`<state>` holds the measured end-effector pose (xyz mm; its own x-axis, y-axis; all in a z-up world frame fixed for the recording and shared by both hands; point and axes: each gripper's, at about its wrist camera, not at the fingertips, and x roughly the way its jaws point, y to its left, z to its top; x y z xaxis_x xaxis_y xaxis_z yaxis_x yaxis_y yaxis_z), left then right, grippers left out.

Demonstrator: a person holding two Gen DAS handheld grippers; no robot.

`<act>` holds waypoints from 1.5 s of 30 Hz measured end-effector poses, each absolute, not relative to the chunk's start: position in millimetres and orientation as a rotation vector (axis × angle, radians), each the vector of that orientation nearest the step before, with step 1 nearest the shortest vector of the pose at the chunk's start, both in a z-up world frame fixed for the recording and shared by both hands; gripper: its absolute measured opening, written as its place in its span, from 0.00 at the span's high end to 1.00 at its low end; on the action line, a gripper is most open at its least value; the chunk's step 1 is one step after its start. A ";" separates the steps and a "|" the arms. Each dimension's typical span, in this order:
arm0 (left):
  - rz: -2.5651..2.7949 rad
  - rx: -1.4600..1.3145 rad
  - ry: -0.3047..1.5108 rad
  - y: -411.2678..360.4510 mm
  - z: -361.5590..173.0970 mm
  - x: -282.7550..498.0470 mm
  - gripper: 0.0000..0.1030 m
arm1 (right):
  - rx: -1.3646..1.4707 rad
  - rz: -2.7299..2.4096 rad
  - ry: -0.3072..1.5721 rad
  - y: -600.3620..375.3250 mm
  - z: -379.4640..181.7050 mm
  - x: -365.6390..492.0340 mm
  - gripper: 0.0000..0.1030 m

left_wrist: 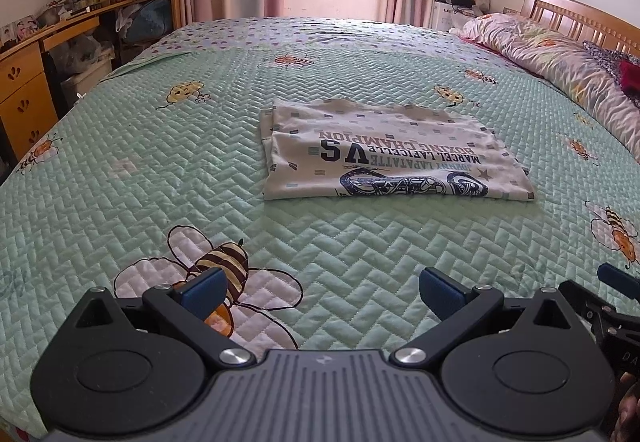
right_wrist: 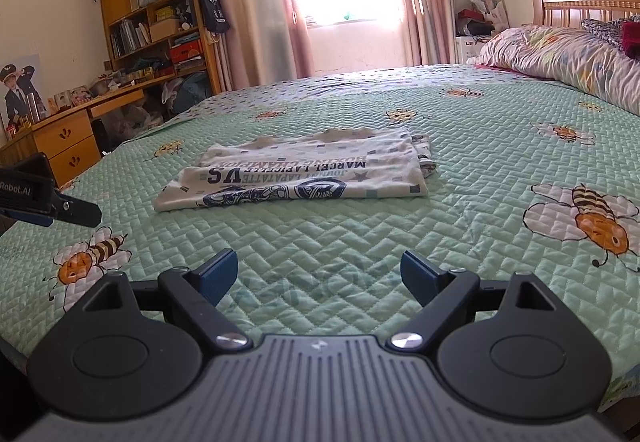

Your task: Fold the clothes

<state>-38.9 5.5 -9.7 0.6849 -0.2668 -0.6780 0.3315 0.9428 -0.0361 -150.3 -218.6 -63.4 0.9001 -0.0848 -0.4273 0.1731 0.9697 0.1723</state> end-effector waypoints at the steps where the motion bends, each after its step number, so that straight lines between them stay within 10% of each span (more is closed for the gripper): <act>1: -0.336 0.092 0.751 4.9 -12.0 -37.7 0.01 | 0.201 -0.135 0.429 -219.3 -61.7 -146.7 0.14; 22: -0.305 0.070 0.851 23.0 -50.5 -5.5 0.01 | -0.063 -0.046 0.573 -215.4 -87.3 117.9 0.14; 45: -0.197 0.154 0.779 -0.2 2.6 -20.2 0.01 | 0.140 -0.114 0.437 -237.0 -77.3 -48.2 0.12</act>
